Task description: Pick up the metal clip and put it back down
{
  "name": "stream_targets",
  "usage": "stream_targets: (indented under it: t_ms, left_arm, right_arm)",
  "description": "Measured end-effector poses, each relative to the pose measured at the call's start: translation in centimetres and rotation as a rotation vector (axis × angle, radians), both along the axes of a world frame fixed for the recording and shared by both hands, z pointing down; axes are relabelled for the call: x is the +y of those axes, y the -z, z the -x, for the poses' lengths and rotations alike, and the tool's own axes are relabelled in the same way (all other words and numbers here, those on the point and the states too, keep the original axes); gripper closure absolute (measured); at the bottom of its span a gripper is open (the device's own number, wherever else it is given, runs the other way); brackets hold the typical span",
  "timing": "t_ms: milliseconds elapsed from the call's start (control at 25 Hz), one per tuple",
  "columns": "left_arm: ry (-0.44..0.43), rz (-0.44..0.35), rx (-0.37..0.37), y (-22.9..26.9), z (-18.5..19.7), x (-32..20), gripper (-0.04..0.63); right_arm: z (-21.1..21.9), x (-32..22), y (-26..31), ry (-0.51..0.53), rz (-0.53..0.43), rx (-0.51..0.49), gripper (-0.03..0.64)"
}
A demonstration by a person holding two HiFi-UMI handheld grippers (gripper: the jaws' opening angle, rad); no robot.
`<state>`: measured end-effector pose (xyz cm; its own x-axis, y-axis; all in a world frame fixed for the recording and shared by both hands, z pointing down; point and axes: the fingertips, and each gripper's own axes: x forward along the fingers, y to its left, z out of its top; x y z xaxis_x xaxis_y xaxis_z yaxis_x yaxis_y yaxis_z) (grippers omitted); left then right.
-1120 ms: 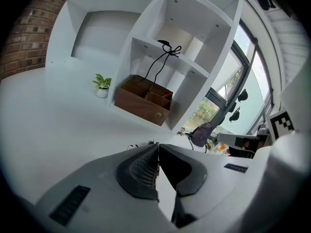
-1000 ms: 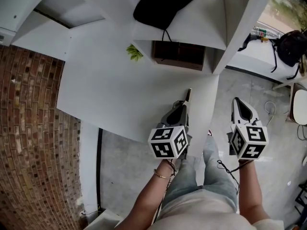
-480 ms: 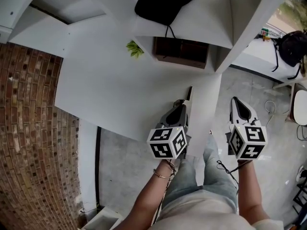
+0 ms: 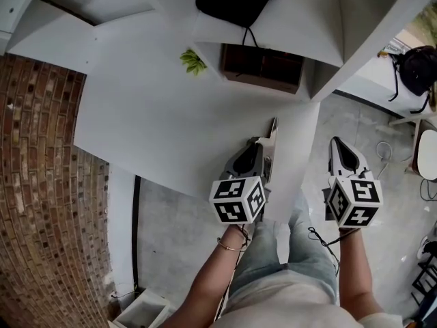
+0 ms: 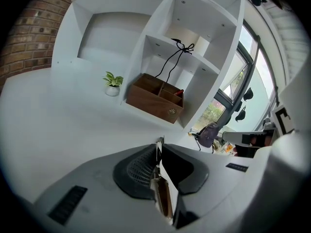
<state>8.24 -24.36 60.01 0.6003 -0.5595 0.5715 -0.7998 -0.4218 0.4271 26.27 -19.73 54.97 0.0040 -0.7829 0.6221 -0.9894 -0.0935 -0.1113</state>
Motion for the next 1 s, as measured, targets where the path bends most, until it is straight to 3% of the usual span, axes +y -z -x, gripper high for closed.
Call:
stream_targets:
  t_ms: [1000]
  left_arm:
    - [-0.014,-0.028,-0.019,-1.1,1.1,-0.3,0.532]
  right_arm:
    - [1.3,-0.5,-0.5,0.023,0.012,0.015,0.615]
